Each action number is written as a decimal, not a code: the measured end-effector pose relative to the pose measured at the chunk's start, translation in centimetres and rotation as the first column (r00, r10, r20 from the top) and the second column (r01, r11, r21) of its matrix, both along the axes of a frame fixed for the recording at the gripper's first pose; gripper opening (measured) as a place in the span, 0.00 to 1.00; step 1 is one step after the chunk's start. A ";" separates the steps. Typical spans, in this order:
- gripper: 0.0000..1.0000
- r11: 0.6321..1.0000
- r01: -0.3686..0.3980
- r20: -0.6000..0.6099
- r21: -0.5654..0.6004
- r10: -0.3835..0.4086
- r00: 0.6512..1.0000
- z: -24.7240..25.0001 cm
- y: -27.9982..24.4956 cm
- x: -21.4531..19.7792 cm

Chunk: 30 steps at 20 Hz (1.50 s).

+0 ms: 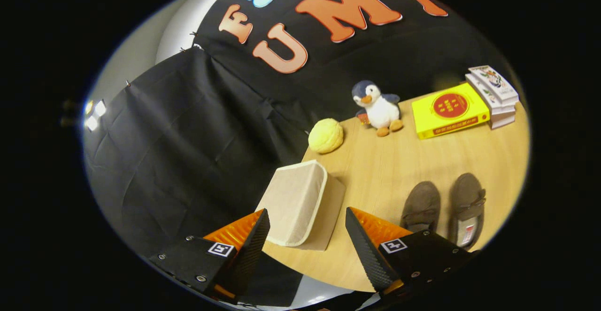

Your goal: Open the storage box then place both shoes into the box .Put the left shoe in first, then the right shoe, with the right side of both shoes facing outward in a uniform manner.

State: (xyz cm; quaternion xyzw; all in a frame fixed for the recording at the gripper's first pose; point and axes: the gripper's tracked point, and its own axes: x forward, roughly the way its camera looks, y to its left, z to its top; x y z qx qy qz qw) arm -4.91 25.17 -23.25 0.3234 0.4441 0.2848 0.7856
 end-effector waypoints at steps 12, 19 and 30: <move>0.97 0.981 -0.136 -0.250 0.140 0.167 0.954 -6.9 9.5 -1.7; 0.97 0.974 -0.133 -0.352 0.186 0.192 0.916 -10.6 13.8 -2.6; 0.93 0.954 -0.106 -0.362 0.281 0.208 0.909 -9.3 15.0 -2.6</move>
